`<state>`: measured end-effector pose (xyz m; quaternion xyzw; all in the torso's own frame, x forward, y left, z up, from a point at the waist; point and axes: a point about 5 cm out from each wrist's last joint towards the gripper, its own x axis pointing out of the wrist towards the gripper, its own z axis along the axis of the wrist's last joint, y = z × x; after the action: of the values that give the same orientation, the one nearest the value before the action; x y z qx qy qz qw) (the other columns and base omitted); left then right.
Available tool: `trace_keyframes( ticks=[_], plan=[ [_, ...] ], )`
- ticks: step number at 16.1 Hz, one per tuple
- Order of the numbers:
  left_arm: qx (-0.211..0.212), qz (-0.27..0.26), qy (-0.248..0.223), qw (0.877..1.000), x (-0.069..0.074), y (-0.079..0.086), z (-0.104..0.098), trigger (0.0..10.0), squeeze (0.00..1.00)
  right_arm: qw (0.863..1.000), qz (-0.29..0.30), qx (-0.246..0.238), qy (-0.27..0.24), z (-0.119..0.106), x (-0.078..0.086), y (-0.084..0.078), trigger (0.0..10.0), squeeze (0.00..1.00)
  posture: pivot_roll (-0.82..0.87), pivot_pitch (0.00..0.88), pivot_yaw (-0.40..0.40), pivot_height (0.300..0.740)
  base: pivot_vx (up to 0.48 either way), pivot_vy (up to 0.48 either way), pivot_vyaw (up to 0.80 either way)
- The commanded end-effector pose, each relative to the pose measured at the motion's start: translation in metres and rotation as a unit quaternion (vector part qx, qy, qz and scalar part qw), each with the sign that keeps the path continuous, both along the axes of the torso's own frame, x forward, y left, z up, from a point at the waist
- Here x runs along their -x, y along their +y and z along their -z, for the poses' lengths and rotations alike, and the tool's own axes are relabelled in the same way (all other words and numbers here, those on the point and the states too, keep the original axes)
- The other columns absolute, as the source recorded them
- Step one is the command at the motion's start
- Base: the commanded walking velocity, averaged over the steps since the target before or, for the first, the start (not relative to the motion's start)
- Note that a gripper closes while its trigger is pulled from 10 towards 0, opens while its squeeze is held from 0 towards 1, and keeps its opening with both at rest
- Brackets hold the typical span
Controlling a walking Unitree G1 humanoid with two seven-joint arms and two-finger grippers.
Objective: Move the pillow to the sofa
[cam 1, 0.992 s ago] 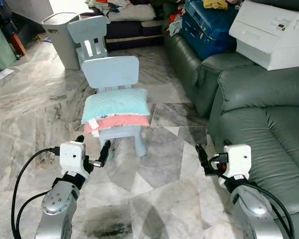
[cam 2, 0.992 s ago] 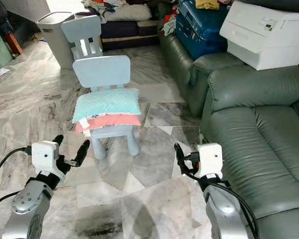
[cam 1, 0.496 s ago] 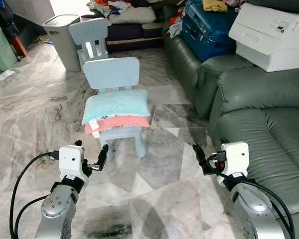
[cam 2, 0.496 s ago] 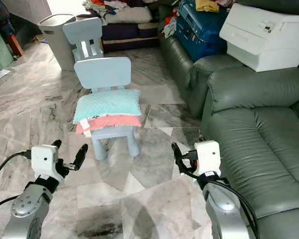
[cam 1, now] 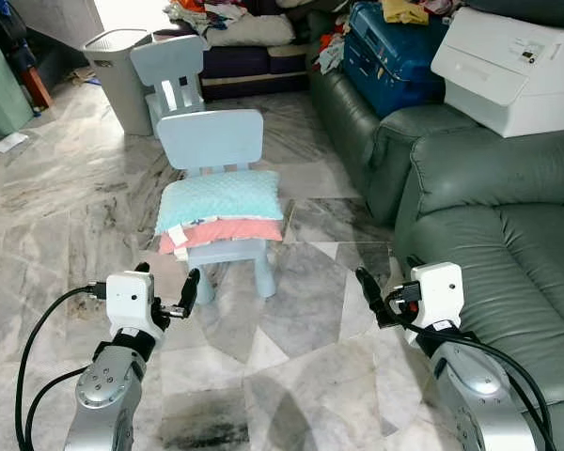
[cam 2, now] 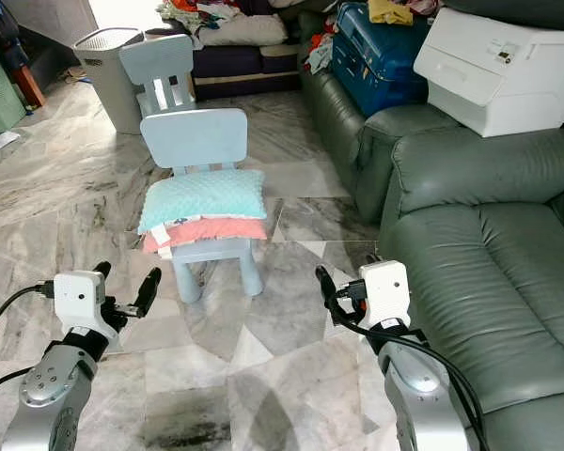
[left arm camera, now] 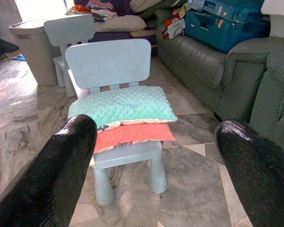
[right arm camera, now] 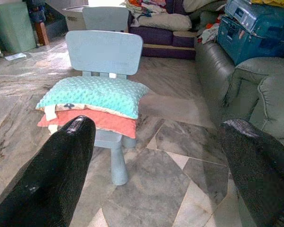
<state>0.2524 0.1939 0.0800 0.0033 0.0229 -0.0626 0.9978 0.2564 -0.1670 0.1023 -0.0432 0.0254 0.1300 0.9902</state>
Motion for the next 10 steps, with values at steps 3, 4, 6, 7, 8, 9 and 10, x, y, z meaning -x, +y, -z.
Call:
trace_keyframes(
  ticks=[3,4,6,7,8,9,10],
  plan=[
    [0.002,-0.006,0.012,1.0,0.0019,0.0024,0.0037,10.0,0.0,1.0,-0.014,0.001,-0.015,-0.0079,0.0005,0.0041,10.0,0.0,-0.16,0.0,0.041,0.74,0.251,0.0,0.0],
    [0.004,-0.004,0.012,1.0,0.0019,0.002,0.0039,10.0,0.0,1.0,-0.015,0.001,-0.014,-0.0076,0.0006,0.0042,10.0,0.0,-0.16,0.0,0.041,0.74,0.27,0.0,0.0],
    [0.004,-0.003,0.013,1.0,0.0021,0.0017,0.004,10.0,0.0,1.0,-0.017,0.002,-0.014,-0.0074,0.0009,0.0048,10.0,0.0,-0.16,0.0,0.042,0.74,0.292,0.257,0.0],
    [0.004,-0.002,0.013,1.0,0.0022,0.0016,0.004,10.0,0.0,1.0,-0.018,0.002,-0.014,-0.0074,0.0009,0.0052,10.0,0.0,-0.16,0.0,0.041,0.74,0.292,0.259,0.0],
    [0.004,-0.002,0.013,1.0,0.0022,0.0015,0.0041,10.0,0.0,1.0,-0.018,0.002,-0.015,-0.0074,0.0009,0.0054,10.0,0.0,-0.16,0.0,0.041,0.74,0.296,0.259,0.0],
    [0.004,-0.002,0.014,1.0,0.0025,0.0015,0.0043,10.0,0.0,1.0,-0.02,0.002,-0.015,-0.0076,0.0014,0.0056,10.0,0.0,-0.16,0.0,0.04,0.74,0.296,0.262,0.0],
    [0.004,-0.001,0.014,1.0,0.0029,0.0014,0.0044,10.0,0.0,1.0,-0.02,0.003,-0.015,-0.0074,0.0017,0.0056,10.0,0.0,-0.16,0.0,0.04,0.74,0.292,0.262,0.0]
  ],
)
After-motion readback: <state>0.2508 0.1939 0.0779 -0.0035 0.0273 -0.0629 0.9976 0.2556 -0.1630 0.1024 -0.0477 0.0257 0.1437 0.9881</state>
